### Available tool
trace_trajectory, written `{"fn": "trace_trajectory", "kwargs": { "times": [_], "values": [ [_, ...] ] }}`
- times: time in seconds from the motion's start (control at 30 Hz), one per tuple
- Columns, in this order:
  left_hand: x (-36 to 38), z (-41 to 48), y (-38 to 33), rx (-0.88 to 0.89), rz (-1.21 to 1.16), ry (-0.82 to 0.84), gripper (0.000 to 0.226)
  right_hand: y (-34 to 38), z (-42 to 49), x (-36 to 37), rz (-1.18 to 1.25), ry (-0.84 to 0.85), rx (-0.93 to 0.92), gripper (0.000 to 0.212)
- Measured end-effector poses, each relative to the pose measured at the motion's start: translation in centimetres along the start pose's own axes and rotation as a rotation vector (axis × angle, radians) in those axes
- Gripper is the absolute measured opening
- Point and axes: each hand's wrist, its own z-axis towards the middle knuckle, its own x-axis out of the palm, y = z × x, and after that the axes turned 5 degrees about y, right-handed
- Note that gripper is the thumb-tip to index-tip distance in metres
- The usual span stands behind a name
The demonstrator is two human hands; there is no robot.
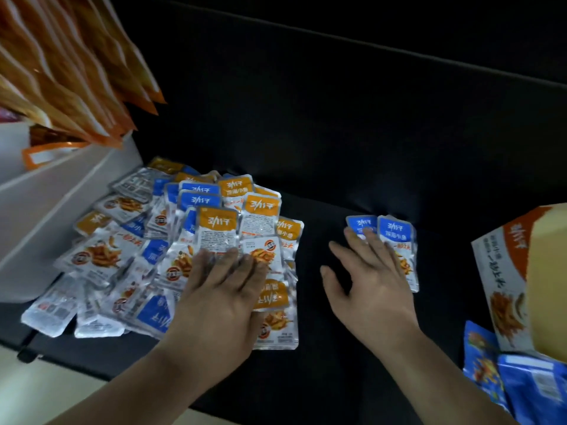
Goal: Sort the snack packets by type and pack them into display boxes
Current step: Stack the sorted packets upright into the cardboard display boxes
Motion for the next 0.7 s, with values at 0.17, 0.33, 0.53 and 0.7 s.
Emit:
{"fn": "trace_trajectory", "kwargs": {
  "times": [0.17,0.33,0.53,0.7],
  "values": [
    [-1.3,1.1,-0.7,0.004,-0.007,-0.088,0.051,-1.8,0.1,-0.9,-0.111,0.334,0.139,0.075],
    [-5.1,2.8,-1.3,-0.025,-0.152,-0.297,0.033,-0.5,-0.2,-1.8,0.201,-0.019,0.084,0.051],
    [-8.3,4.1,-5.9,-0.169,-0.760,-0.215,0.017,5.3,-2.4,-4.6,0.902,0.066,-0.125,0.068],
    [-7.2,2.9,-5.7,-0.046,-0.887,-0.041,0.030,3.6,-1.6,-4.9,1.030,0.040,0.264,0.024]
  ]
}}
